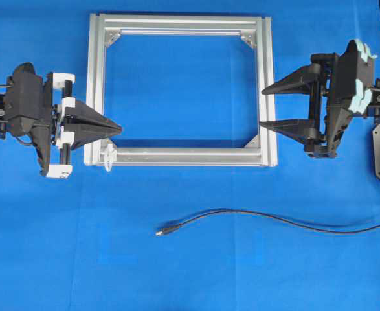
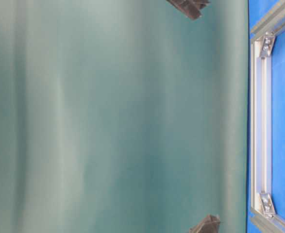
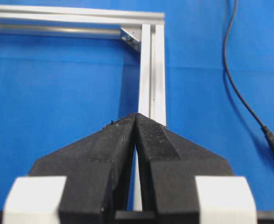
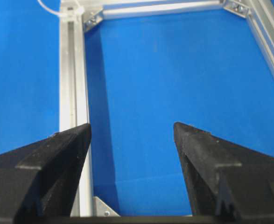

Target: Insert the wire through the string loop located on the left side.

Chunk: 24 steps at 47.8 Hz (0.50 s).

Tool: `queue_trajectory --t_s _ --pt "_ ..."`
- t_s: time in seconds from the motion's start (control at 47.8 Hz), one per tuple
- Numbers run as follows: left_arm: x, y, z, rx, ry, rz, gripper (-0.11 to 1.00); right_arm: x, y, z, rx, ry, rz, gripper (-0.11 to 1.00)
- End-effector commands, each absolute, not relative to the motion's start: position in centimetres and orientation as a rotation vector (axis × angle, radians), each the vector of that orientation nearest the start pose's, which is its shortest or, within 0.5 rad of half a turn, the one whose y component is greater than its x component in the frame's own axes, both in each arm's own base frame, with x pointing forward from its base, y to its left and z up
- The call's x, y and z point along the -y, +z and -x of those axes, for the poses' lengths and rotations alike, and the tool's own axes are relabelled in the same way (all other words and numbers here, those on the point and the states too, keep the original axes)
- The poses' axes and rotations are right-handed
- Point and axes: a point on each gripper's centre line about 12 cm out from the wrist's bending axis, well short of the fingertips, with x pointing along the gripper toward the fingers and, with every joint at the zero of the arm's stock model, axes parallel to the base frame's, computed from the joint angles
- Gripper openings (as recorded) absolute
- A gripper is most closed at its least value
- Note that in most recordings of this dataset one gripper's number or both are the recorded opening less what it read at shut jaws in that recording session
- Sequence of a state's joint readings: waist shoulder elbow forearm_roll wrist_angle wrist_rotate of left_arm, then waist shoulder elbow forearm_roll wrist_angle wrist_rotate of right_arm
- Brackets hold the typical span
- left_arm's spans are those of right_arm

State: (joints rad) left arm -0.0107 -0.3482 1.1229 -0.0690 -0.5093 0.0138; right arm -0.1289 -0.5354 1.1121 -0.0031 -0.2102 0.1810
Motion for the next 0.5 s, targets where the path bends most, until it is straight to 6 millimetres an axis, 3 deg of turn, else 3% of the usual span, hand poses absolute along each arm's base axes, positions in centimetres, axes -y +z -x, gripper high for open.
queue_trajectory --t_s 0.0,0.481 --pt "-0.15 19.9 -28.87 -0.233 0.029 0.039 0.0 3.66 21.69 -26.35 -0.325 -0.167 -0.204 0.65" --pt "-0.15 19.91 -28.92 -0.233 0.029 0.038 0.0 3.97 21.48 -26.76 -0.333 -0.177 -0.206 0.65"
